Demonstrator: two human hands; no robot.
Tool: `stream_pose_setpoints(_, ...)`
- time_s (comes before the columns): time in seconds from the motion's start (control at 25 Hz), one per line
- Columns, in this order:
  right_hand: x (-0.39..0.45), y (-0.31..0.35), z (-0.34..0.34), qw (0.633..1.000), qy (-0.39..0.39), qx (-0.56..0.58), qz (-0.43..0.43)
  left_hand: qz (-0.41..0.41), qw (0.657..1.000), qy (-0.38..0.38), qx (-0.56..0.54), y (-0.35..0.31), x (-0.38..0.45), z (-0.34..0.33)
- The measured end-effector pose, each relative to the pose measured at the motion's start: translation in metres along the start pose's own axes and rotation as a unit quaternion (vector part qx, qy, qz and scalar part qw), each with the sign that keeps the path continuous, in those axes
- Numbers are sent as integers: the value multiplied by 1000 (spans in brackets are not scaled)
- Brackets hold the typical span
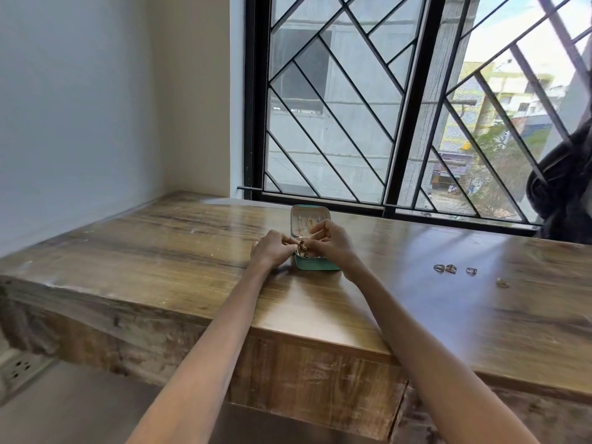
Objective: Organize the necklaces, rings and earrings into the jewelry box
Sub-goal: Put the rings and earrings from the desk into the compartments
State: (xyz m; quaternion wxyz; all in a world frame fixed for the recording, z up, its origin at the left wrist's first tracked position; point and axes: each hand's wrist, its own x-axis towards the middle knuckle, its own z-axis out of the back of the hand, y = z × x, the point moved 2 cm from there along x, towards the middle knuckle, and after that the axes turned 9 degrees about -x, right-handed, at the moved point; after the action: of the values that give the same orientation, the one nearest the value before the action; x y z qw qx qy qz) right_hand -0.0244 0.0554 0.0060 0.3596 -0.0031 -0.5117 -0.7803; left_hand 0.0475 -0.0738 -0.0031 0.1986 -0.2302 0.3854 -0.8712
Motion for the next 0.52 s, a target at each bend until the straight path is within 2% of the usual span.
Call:
stream_pose_setpoints(0.2, 1, 0, -2, 991, -34, -131, -1, 6, 1000, 4, -15, -1, -2, 0)
stream_pose_setpoints(0.4, 2, 0, 0, 990, -31, -137, -13, 6, 1000, -4, -11, -2, -3, 0)
stream_pose_setpoints(0.52, 1, -2, 3, 992, -49, -112, -13, -22, 999, -34, -26, -5, -5, 2)
